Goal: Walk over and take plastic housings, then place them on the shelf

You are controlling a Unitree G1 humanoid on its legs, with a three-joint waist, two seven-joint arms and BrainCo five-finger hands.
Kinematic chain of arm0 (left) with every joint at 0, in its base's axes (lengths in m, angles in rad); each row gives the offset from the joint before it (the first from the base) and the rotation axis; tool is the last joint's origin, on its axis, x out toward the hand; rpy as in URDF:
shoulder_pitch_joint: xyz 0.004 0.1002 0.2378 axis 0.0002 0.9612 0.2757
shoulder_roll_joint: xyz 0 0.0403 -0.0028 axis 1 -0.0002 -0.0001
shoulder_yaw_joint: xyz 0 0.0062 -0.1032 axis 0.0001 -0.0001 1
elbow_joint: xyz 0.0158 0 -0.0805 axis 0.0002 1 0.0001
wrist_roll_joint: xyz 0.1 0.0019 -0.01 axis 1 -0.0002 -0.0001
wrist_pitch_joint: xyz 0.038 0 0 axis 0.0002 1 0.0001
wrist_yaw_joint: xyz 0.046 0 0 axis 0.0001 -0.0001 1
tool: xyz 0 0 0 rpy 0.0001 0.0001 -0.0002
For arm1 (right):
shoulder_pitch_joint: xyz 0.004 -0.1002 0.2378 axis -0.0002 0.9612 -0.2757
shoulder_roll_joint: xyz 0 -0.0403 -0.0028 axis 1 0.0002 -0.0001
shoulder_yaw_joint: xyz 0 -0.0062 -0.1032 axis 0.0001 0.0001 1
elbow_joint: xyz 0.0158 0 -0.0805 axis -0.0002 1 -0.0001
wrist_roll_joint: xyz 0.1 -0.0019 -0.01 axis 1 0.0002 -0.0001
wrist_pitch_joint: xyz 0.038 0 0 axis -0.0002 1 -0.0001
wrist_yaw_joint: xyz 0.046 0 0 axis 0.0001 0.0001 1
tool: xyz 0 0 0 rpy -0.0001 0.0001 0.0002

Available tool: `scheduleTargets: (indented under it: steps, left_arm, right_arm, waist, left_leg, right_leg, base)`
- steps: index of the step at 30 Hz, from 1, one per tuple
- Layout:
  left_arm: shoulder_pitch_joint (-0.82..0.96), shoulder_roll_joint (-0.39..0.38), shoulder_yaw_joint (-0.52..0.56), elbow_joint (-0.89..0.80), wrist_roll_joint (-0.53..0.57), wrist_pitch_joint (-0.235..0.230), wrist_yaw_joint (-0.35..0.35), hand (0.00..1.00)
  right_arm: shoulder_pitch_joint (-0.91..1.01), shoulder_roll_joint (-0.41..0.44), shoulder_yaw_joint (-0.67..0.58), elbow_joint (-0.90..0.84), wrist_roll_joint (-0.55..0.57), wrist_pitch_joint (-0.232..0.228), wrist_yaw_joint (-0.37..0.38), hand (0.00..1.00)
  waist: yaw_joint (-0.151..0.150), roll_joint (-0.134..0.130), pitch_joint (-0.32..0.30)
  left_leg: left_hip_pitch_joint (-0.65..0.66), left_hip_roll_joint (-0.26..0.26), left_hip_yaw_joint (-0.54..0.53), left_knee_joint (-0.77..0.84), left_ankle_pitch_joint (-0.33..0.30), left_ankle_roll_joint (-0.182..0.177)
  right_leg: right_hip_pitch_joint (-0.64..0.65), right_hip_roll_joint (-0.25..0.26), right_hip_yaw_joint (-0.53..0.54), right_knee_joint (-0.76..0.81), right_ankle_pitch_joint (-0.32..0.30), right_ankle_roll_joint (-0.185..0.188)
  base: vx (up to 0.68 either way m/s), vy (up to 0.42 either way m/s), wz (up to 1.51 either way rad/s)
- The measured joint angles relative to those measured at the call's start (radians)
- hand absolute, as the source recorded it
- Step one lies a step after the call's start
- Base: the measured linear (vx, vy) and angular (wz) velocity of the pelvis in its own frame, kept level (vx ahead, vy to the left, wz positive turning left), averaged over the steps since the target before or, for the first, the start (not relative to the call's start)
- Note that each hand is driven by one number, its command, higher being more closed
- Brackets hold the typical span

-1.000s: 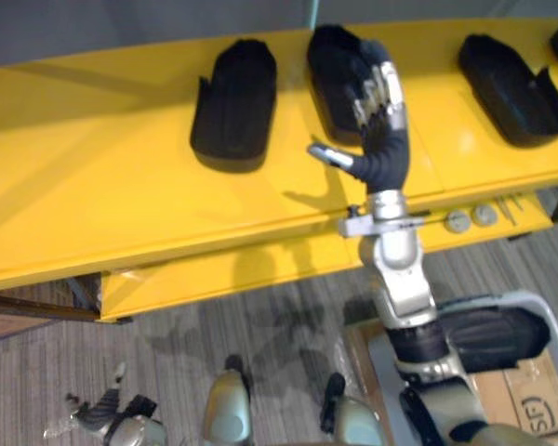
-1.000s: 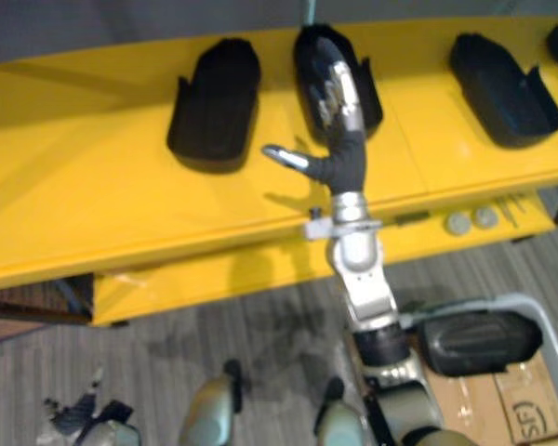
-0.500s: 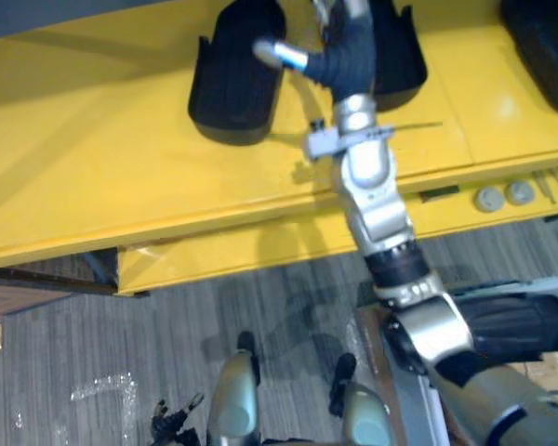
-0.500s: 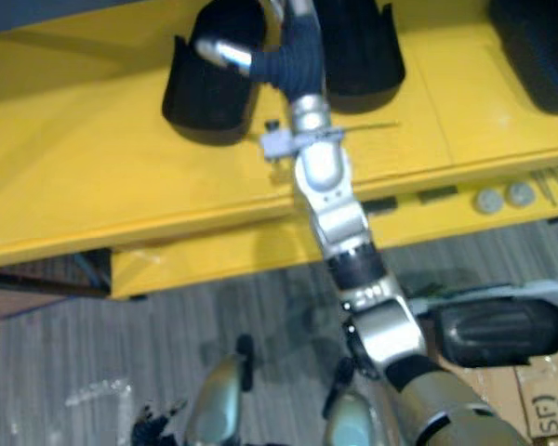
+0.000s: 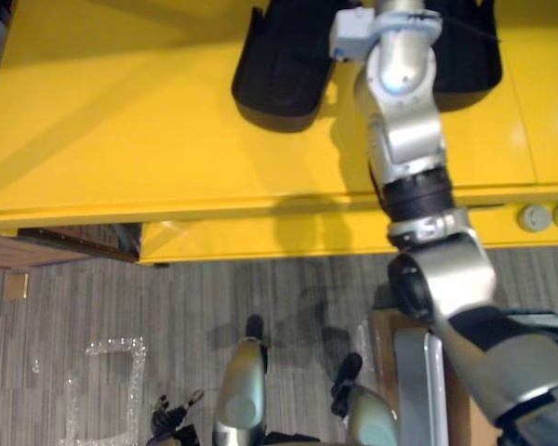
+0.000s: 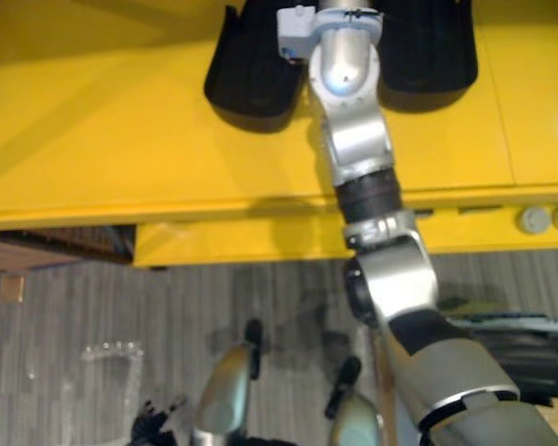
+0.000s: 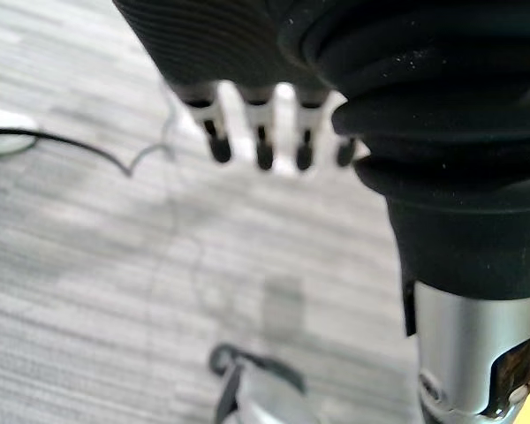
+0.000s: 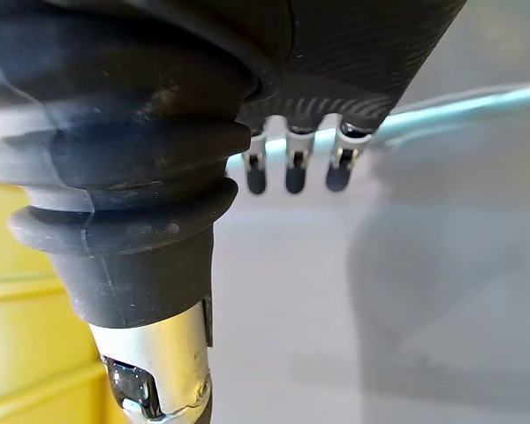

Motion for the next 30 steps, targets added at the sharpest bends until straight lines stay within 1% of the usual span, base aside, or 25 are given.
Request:
scheduleTargets:
  steps: [3, 4, 5, 9, 15, 19, 21, 24, 30]
  left_arm:
    - [-0.013, 0.018, -0.002, 0.001, -0.002, -0.001, 0.0, 0.0]
    - [-0.022, 0.024, -0.009, 0.004, -0.01, 0.0, 0.0, 0.0]
    - [-0.027, 0.032, -0.037, 0.003, -0.029, -0.001, 0.0, 0.0]
    - [-0.043, 0.037, -0.072, 0.001, -0.039, -0.001, 0.0, 0.0]
    - [-0.049, 0.04, -0.072, 0.002, -0.04, -0.001, 0.0, 0.0]
    - [-0.052, 0.043, -0.076, 0.005, -0.04, -0.001, 0.0, 0.0]
    - [-0.062, 0.048, -0.081, 0.009, -0.053, -0.001, 0.0, 0.0]
    - [-0.075, 0.05, -0.1, 0.013, -0.069, -0.001, 0.0, 0.0]
    - [-0.075, 0.049, -0.11, 0.022, -0.069, -0.001, 0.0, 0.0]
  right_arm:
    - [-0.049, -0.014, -0.014, 0.061, -0.023, 0.028, 0.0, 0.0]
    - [-0.068, -0.016, -0.014, 0.098, -0.026, 0.044, -0.002, 0.0]
    - [-0.087, -0.017, -0.014, 0.134, -0.035, 0.051, -0.003, 0.0]
    - [-0.127, -0.035, -0.017, 0.213, -0.051, 0.086, -0.021, 0.0]
    - [-0.206, -0.062, -0.019, 0.321, -0.019, 0.089, -0.019, 0.0]
    - [-0.214, -0.075, -0.021, 0.351, -0.015, 0.089, -0.02, 0.0]
    - [-0.215, -0.077, -0.035, 0.383, -0.016, 0.109, -0.021, 0.0]
    - [-0.215, -0.081, -0.036, 0.406, -0.016, 0.126, -0.021, 0.0]
    - [-0.218, -0.084, -0.034, 0.446, -0.016, 0.129, -0.013, 0.0]
  waist:
    - [0.004, 0.002, 0.021]
    - [0.01, 0.003, 0.024]
    - [0.015, 0.003, 0.024]
    - [0.029, 0.003, 0.024]
    - [0.031, 0.004, 0.024]
    - [0.034, 0.004, 0.024]
    - [0.038, 0.004, 0.024]
    - [0.041, 0.006, 0.025]
    - [0.048, 0.007, 0.026]
  left_leg:
    - [-0.003, 0.007, -0.008, -0.006, 0.009, -0.004]
    - [-0.006, 0.01, -0.009, -0.007, 0.011, -0.007]
    - [-0.011, 0.012, -0.009, -0.013, 0.018, -0.008]
    - [-0.022, 0.013, -0.02, -0.026, 0.029, -0.011]
    - [-0.022, 0.013, -0.023, -0.033, 0.03, -0.012]
    - [-0.022, 0.014, -0.027, -0.04, 0.036, -0.015]
    - [-0.022, 0.02, -0.029, -0.043, 0.039, -0.019]
    - [-0.018, 0.023, -0.033, -0.063, 0.053, -0.022]
    - [-0.012, 0.03, -0.034, -0.079, 0.067, -0.028]
  right_leg:
    - [-0.001, 0.009, -0.008, 0.0, -0.002, -0.004]
    - [-0.006, 0.013, -0.009, 0.002, -0.004, -0.007]
    - [-0.017, 0.013, -0.008, 0.008, -0.006, -0.01]
    - [-0.028, 0.017, -0.016, 0.008, -0.007, -0.012]
    - [-0.028, 0.019, -0.017, 0.006, -0.007, -0.013]
    - [-0.028, 0.022, -0.019, 0.002, -0.008, -0.014]
    - [-0.028, 0.029, -0.019, 0.0, -0.009, -0.015]
    - [-0.028, 0.033, -0.023, -0.001, -0.01, -0.018]
    - [-0.029, 0.042, -0.023, -0.001, -0.012, -0.023]
  base:
    - [-0.05, -0.026, 0.08]
    - [-0.03, -0.03, -0.02]
    - [-0.03, -0.035, 0.01]
    - [0.0, -0.018, 0.06]
    - [0.0, 0.0, 0.0]
    - [0.0, 0.0, 0.0]
    - [0.0, 0.0, 0.0]
    - [-0.01, -0.012, 0.04]
    - [0.0, 0.0, 0.0]
